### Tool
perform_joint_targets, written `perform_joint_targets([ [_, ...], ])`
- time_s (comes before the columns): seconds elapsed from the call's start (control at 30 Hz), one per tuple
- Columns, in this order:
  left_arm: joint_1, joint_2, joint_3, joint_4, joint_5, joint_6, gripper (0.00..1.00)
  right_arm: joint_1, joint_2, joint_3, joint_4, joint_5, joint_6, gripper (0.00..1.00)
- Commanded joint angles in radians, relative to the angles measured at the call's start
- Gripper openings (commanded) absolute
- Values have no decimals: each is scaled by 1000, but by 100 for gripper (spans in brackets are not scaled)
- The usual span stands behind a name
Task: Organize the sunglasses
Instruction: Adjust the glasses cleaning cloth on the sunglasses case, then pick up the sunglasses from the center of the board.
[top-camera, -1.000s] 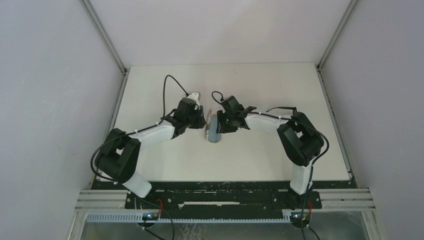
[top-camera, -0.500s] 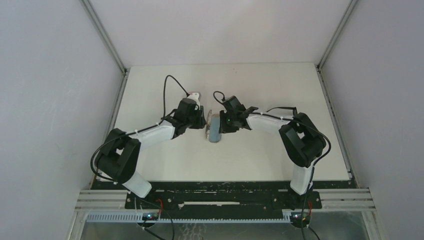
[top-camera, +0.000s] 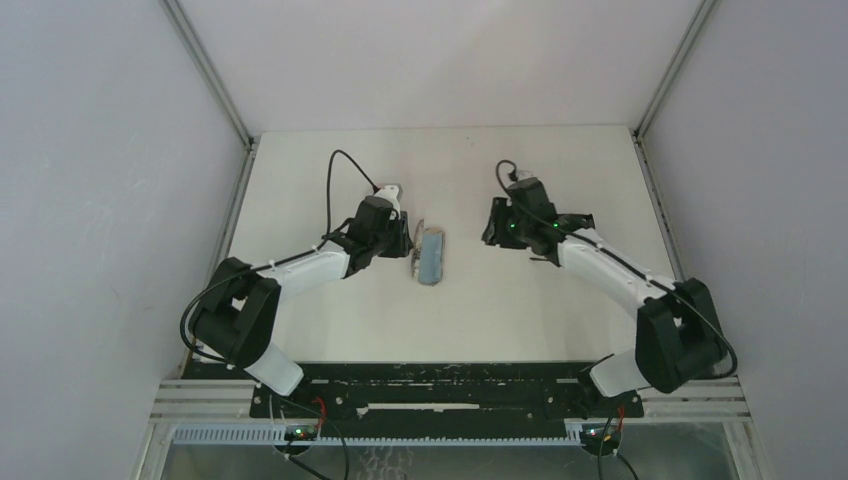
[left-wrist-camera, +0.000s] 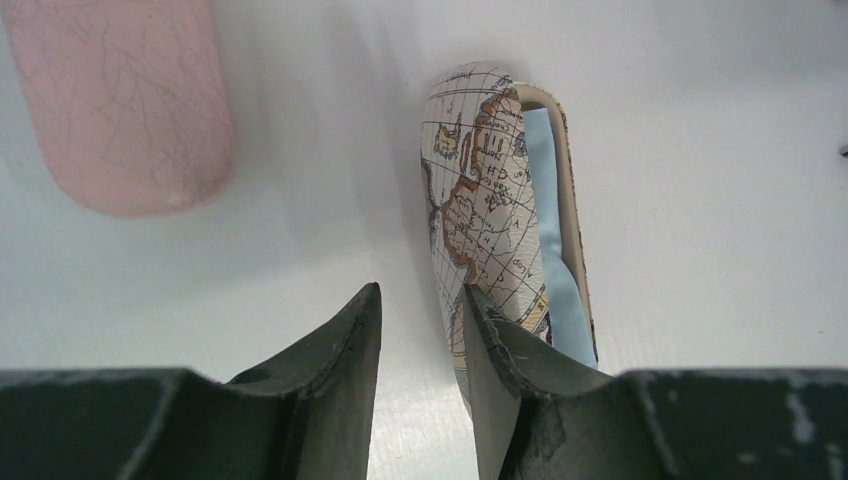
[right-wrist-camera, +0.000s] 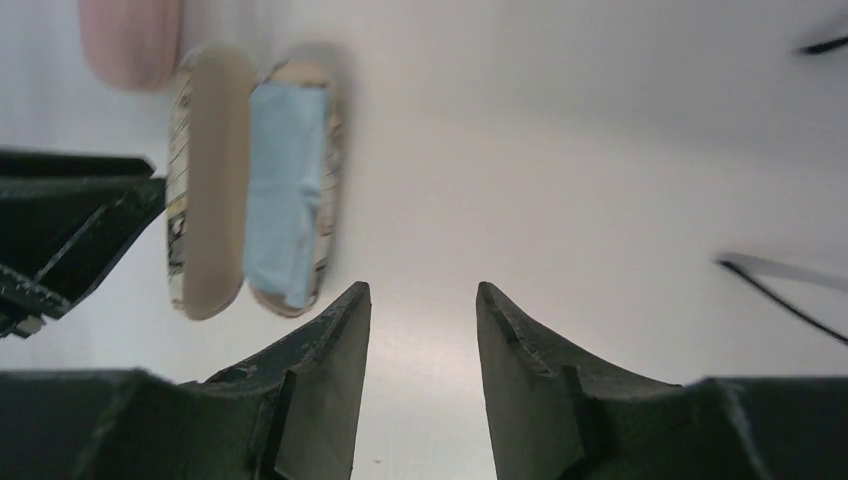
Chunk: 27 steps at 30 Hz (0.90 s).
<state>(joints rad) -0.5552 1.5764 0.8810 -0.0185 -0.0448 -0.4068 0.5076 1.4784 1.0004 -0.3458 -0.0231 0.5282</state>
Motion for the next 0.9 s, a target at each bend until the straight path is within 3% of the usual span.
perform_joint_targets([
  [0.0,-7,-44,35,14,-4,9,40,-113,-135,-36,-87,115,-40,44],
  [0.33,-5,-65,3,14,-39,0,42,-346,-236,-96,-150,161,-49,48],
  [0.87,0,-69,-26,9,-69,1,42,-373,-250,-112,-134,138,-56,49],
])
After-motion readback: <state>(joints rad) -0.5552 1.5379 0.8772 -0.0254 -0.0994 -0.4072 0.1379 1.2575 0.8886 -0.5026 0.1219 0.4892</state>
